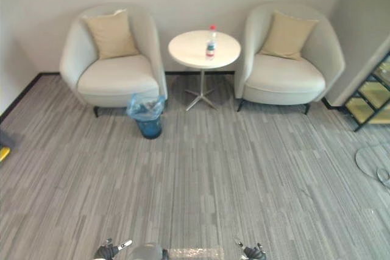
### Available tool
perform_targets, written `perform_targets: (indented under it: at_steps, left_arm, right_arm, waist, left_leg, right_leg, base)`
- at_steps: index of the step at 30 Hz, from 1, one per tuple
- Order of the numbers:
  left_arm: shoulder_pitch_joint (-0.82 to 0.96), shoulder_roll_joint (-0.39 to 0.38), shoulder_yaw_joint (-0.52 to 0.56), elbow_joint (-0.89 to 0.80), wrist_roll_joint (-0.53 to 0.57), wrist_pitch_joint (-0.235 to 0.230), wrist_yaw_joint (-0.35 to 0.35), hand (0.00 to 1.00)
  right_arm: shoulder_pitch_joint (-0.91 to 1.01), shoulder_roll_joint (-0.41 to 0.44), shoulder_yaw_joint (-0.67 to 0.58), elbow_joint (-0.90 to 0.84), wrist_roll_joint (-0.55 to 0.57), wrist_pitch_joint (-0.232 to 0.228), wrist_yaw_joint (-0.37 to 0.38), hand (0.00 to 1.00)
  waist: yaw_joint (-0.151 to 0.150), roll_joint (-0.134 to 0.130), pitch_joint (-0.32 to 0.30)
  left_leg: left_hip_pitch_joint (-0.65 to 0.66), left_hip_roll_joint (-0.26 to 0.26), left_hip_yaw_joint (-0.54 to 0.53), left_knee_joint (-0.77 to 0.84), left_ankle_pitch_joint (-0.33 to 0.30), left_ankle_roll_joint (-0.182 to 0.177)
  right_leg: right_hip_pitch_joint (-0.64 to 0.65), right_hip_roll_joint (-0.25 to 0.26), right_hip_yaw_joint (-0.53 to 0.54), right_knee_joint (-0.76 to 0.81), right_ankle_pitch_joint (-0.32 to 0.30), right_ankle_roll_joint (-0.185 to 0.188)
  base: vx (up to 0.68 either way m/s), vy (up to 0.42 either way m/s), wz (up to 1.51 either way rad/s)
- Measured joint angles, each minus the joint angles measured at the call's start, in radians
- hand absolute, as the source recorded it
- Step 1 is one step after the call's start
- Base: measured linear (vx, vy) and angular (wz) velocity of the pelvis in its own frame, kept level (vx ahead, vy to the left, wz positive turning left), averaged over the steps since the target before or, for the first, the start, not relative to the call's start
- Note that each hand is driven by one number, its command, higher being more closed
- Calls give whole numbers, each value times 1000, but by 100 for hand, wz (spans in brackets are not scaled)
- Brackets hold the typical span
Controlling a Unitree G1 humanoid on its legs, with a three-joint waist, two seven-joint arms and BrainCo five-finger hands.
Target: Gather rubbish on tea table into small bin, then transfer packed bag to large trash can.
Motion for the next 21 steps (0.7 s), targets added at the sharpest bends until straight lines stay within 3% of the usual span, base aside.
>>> perform_targets:
  at_steps: [5, 6, 7, 9, 10, 12, 13, 14, 16, 18, 19, 20, 21]
  left_arm:
    - [1, -7, 3, -11, -40, -9, 9, 0]
    - [1, -14, 3, -10, -44, -10, 18, 0]
    - [0, -16, 9, -9, -50, -10, 18, 0]
    - [4, 8, 19, -9, -57, -15, 20, 0]
    - [-3, 10, 17, -9, -56, -15, 20, 0]
    - [-15, 20, -2, 9, -56, -12, 22, 0]
    - [-27, 24, -24, 10, -56, -7, 22, 0]
    - [-45, 21, -50, 11, -56, -7, 21, 0]
    - [-71, 8, -86, 12, -56, -9, 20, 0]
    - [-125, -27, -103, 30, -56, -9, 16, 0]
    - [-127, -28, -104, 30, -56, -9, 15, 0]
    - [-139, -31, -130, 32, -56, -10, 11, 0]
    - [-147, -38, -141, 52, -55, -10, 4, 0]
  right_arm:
    - [-9, -5, 6, -2, 4, 0, -6, 0]
    - [-12, -11, 7, -3, 4, 0, -7, 0]
    - [-13, -14, 13, -1, 3, 1, -9, 0]
    - [-12, 13, 40, -14, -10, 6, -7, 0]
    - [-14, 19, 46, -24, -18, 7, -6, 0]
    - [-17, 25, 65, -44, -38, 5, 1, 0]
    - [-23, 23, 70, -49, -42, 5, 6, 0]
    - [-23, 17, 70, -73, -59, 5, 8, 0]
    - [-38, 14, 70, -85, -79, 2, 11, 0]
    - [-63, 13, 70, -77, -101, 3, 13, 0]
    - [-63, 13, 70, -77, -103, 3, 13, 0]
    - [-73, 11, 70, -75, -115, 3, 13, 0]
    - [-86, 8, 70, -70, -117, 5, 13, 0]
  waist:
    - [23, 1, 3]
    - [29, 10, 0]
    - [36, 11, 1]
    - [43, -43, -25]
    - [44, -47, -24]
    - [41, -50, -21]
    - [40, -47, -18]
    - [38, -33, -9]
    - [33, -13, 2]
    - [23, -4, 14]
    - [23, -4, 14]
    - [18, -5, 14]
    - [13, -7, 17]
  left_leg:
    - [-77, 1, -6, -270, 12, -23]
    - [-67, -1, -27, -416, 52, -37]
    - [-65, -6, -23, -412, 100, -13]
    - [-56, -43, 42, -350, -20, 17]
    - [-41, -49, 52, -351, -28, 31]
    - [25, -63, 82, -365, -59, 53]
    - [97, -78, 86, -406, -73, 58]
    - [180, -81, 86, -463, -74, 58]
    - [286, -79, 84, -547, -74, 57]
    - [402, -59, 90, -623, -74, 57]
    - [406, -58, 90, -624, -74, 57]
    - [436, -43, 88, -638, -73, 56]
    - [466, -27, 83, -642, -75, 39]
  right_leg:
    - [4, -66, 65, 0, -55, 46]
    - [12, -83, 81, 5, -94, 76]
    - [23, -95, 97, 23, -129, 95]
    - [-21, -151, 98, 167, -150, 120]
    - [-42, -163, 92, 217, -144, 133]
    - [-106, -169, 78, 422, -113, 202]
    - [-176, -177, 43, 623, -103, 229]
    - [-235, -193, -47, 743, -112, 214]
    - [-298, -231, -200, 781, -136, 156]
    - [-375, -235, -340, 673, -152, 125]
    - [-380, -234, -345, 666, -151, 124]
    - [-428, -225, -388, 588, -129, 106]
    - [-474, -199, -414, 486, -66, 84]
  base:
    - [305, 204, -42]
    - [366, 278, -41]
    - [576, 424, -46]
    - [603, 367, -45]
    - [556, 294, -42]
    - [466, 231, -28]
    - [579, 192, -28]
    - [562, 166, -29]
    - [407, 84, -12]
    - [497, 16, 1]
    - [561, -66, 6]
    - [488, -114, 8]
    - [595, -146, 4]
